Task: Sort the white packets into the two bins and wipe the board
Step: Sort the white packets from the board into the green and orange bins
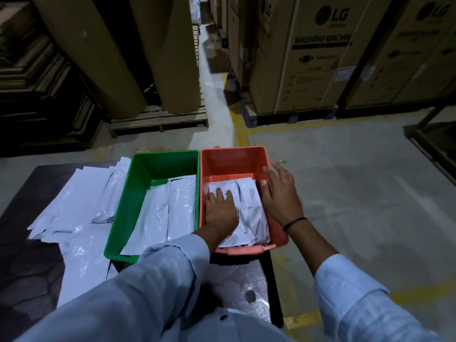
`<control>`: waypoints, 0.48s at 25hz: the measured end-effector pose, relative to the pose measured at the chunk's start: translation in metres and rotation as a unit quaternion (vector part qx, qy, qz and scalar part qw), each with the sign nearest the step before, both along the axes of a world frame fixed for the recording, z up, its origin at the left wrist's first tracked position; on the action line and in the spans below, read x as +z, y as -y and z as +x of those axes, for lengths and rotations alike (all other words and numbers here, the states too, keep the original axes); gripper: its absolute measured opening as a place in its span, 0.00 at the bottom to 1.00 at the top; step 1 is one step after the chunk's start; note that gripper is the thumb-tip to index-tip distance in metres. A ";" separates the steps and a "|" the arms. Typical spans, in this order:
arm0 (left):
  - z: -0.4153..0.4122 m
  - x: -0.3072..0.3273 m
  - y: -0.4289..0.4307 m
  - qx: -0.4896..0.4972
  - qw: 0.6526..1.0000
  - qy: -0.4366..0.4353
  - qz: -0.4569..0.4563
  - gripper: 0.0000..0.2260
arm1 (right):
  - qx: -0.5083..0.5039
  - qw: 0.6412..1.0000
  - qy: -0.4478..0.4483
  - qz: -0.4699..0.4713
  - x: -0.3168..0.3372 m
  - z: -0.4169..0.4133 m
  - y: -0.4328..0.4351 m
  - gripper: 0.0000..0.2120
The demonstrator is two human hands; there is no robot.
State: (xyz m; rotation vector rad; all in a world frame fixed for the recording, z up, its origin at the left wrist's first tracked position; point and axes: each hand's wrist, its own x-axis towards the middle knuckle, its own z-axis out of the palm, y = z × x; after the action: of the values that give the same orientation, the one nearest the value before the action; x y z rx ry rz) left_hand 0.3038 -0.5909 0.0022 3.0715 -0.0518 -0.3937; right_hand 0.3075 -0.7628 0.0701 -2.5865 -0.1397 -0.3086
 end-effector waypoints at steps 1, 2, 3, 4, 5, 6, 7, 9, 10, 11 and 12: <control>0.000 0.004 -0.001 -0.007 1.000 0.016 -0.010 0.29 | 0.000 1.000 0.001 -0.004 0.000 0.000 -0.001 0.22; -0.001 0.009 -0.002 -0.015 0.999 0.036 -0.015 0.29 | 0.003 1.000 0.003 -0.005 -0.001 0.000 -0.004 0.23; -0.002 0.016 -0.004 -0.022 0.998 0.057 -0.020 0.28 | 0.007 1.000 0.006 -0.003 0.000 0.000 -0.007 0.23; -0.004 0.025 -0.007 -0.023 0.996 0.076 -0.028 0.28 | 0.015 1.000 0.011 -0.001 -0.001 0.002 -0.012 0.23; -0.005 0.035 -0.011 -0.019 0.995 0.092 -0.039 0.27 | 0.024 1.000 0.014 0.002 -0.001 0.003 -0.018 0.22; -0.007 0.046 -0.016 -0.013 0.993 0.106 -0.048 0.27 | 0.032 0.999 0.017 0.006 0.000 0.004 -0.026 0.22; -0.009 0.056 -0.023 -0.007 0.991 0.120 -0.051 0.27 | 0.037 0.999 0.020 0.009 0.000 0.004 -0.034 0.22; -0.014 0.073 -0.043 0.007 0.988 0.147 -0.046 0.26 | 0.041 0.999 0.020 0.013 0.002 0.005 -0.053 0.22; -0.017 0.078 -0.057 0.016 0.986 0.161 -0.048 0.26 | 0.042 0.999 0.019 0.013 0.003 0.003 -0.063 0.23; -0.021 0.083 -0.071 0.025 0.983 0.175 -0.051 0.25 | 0.048 0.999 0.019 0.012 0.004 0.001 -0.075 0.24; -0.025 0.086 -0.087 0.034 0.981 0.183 -0.052 0.25 | 0.057 0.998 0.025 0.013 0.004 -0.002 -0.086 0.24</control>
State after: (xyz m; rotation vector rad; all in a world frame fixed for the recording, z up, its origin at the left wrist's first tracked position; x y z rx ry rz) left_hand 0.2789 -0.5041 0.0886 2.9860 0.0190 0.1762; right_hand 0.3059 -0.6767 0.0741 -2.5347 -0.2986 -0.3307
